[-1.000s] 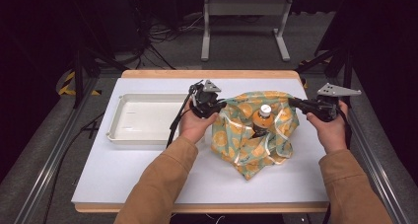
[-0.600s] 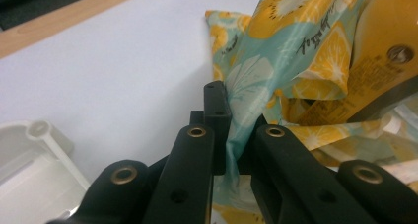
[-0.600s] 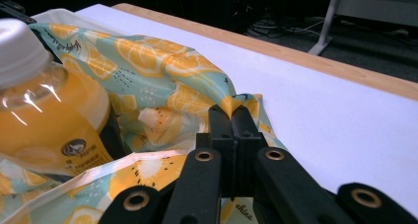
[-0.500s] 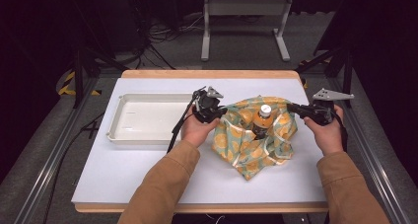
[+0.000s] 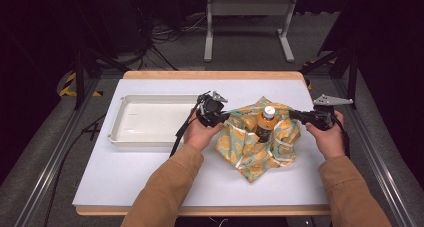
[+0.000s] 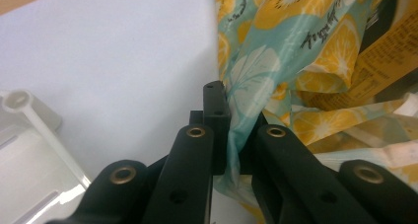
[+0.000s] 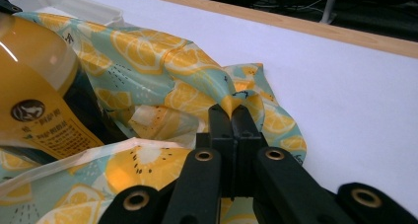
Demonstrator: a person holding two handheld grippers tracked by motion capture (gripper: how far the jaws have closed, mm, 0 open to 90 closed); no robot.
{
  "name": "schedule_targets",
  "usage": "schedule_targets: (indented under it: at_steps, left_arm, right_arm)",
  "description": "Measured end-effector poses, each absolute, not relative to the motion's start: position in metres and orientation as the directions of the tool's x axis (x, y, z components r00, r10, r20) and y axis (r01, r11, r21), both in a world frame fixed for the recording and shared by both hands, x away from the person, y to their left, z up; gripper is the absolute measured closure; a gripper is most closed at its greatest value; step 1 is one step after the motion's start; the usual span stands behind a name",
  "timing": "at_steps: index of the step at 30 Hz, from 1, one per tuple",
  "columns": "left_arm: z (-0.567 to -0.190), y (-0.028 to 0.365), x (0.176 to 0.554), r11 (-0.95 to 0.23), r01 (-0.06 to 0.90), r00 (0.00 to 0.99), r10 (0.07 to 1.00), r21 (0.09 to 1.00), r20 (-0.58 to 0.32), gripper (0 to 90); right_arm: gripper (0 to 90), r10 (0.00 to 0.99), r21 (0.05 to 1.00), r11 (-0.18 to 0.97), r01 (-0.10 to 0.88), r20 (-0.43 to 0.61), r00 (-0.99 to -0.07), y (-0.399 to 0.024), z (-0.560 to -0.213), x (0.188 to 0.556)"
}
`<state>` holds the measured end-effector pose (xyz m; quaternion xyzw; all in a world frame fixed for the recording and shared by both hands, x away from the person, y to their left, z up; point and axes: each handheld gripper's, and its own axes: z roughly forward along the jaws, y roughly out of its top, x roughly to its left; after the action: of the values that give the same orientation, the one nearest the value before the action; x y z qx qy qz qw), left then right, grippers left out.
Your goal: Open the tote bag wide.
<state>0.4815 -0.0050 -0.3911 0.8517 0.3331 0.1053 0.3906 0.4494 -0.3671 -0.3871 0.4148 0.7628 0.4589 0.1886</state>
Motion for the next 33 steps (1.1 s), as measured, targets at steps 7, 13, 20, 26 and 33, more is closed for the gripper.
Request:
schedule_targets:
  at_steps: [7,13,20,26,33]
  left_arm:
    - [-0.397,-0.005,0.482,-0.481,0.497,0.752,0.655,0.723,-0.081,87.6]
    - [-0.402,-0.006,0.483,-0.504,0.511,0.753,0.653,0.696,-0.08,87.0]
    - [-0.407,-0.008,0.483,-0.526,0.522,0.749,0.659,0.672,-0.066,86.8]
    - [-0.409,-0.009,0.484,-0.53,0.526,0.75,0.658,0.665,-0.068,86.0]
    - [-0.413,-0.011,0.485,-0.547,0.548,0.75,0.656,0.633,-0.081,85.5]
  right_arm:
    - [90.0,0.811,0.843,0.245,0.478,0.092,-0.578,-0.366,-0.393,0.451]
    - [90.0,0.813,0.831,0.264,0.49,0.081,-0.576,-0.366,-0.402,0.451]
    - [90.0,0.819,0.813,0.277,0.511,0.078,-0.568,-0.364,-0.409,0.45]
    - [90.0,0.826,0.802,0.276,0.529,0.084,-0.558,-0.365,-0.415,0.45]
    - [89.4,0.832,0.795,0.272,0.542,0.089,-0.548,-0.366,-0.419,0.449]
